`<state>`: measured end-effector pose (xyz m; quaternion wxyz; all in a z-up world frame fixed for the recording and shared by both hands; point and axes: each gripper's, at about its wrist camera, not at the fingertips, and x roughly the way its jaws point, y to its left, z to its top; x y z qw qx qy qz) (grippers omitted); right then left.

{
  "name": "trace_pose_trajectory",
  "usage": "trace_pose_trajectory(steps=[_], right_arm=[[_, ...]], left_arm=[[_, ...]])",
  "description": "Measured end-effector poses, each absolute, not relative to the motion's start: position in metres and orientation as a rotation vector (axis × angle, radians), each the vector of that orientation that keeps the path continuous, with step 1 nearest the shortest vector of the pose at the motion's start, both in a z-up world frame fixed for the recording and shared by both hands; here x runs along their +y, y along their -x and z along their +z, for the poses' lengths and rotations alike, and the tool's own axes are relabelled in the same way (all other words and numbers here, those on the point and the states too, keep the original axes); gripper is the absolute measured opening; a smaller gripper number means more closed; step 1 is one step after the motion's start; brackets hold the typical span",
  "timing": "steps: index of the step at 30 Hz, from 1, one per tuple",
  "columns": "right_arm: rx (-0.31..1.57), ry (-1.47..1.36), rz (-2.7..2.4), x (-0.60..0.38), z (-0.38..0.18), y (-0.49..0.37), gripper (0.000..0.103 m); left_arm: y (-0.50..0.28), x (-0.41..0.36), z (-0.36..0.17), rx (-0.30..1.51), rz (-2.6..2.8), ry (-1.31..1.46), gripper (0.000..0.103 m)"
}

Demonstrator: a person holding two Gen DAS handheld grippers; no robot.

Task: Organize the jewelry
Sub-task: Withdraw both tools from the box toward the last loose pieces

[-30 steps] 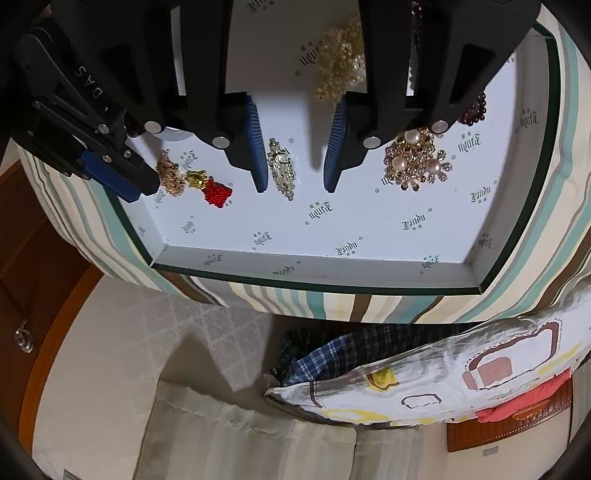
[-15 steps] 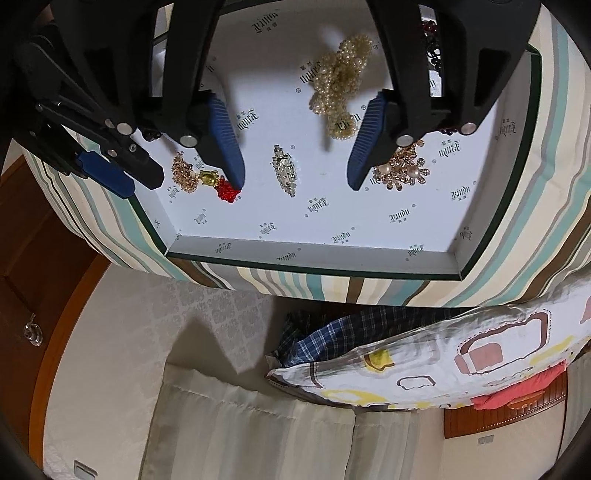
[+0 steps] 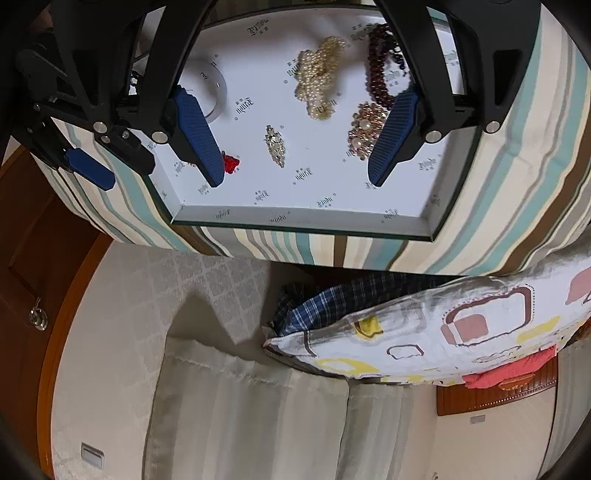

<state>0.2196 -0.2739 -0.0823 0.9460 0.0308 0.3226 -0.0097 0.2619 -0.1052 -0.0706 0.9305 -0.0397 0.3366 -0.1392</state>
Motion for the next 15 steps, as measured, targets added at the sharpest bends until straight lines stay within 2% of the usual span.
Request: trace_pose_trajectory(steps=[15], right_arm=[[0.64,-0.078,-0.062,-0.285,-0.076,-0.18,0.061]], left_arm=[[-0.219,-0.073,-0.059,0.653,-0.26,0.096,0.078]])
